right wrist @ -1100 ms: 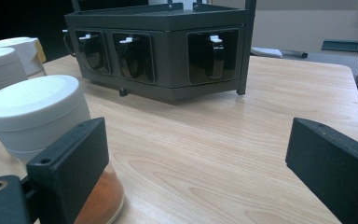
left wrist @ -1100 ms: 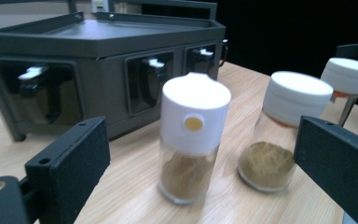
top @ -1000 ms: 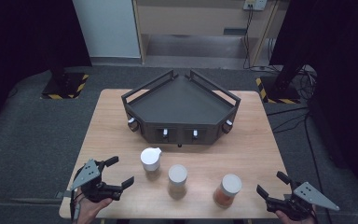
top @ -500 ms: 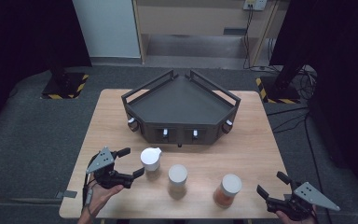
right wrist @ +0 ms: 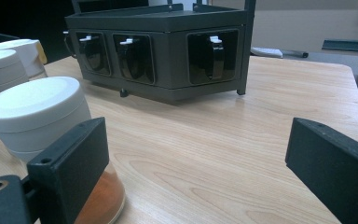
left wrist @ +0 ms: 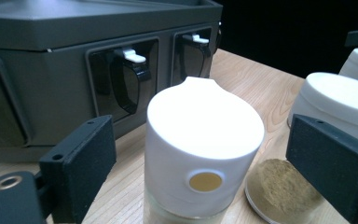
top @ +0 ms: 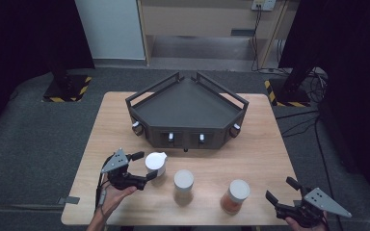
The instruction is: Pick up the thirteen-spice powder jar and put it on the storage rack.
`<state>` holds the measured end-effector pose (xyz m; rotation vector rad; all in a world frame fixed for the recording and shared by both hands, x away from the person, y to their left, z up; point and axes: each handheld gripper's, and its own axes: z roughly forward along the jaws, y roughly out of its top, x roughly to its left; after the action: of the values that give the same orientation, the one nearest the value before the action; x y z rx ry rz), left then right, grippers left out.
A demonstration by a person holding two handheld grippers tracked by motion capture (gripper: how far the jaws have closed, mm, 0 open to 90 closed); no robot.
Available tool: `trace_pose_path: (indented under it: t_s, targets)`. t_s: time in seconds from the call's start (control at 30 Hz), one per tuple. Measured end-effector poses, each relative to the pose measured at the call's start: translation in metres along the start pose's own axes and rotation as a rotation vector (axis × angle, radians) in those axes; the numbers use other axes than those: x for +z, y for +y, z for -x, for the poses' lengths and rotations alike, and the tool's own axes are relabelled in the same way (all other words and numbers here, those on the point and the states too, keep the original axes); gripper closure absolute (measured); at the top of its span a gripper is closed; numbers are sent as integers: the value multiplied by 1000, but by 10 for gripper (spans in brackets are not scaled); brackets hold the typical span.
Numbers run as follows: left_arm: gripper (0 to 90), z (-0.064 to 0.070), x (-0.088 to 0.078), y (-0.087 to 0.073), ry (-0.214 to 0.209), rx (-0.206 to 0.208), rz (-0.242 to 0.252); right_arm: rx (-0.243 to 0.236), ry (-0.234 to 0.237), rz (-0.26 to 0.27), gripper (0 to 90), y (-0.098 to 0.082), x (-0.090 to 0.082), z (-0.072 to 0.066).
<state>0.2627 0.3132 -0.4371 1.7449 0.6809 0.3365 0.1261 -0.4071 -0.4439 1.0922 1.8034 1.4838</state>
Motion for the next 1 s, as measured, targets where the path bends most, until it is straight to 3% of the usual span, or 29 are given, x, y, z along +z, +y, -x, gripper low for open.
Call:
trace_pose_path:
  t_s: [0.3, 0.43, 0.6, 0.83, 1.0]
  targets:
    - [159, -1, 12, -2, -5, 29, -21, 2, 3, -3, 62, 0, 0, 0]
    - [199, -4, 18, -5, -20, 28, -10, 2, 2, -2, 63, 0, 0, 0]
    - [278, -3, 22, -8, -9, 44, 0, 4, 2, -3, 63, 0, 0, 0]
    - [292, 2, 22, -8, 8, 70, 2, 4, 1, -4, 63, 0, 0, 0]
    - [293, 1, 21, -8, 9, 58, 5, 6, 1, -3, 63, 0, 0, 1]
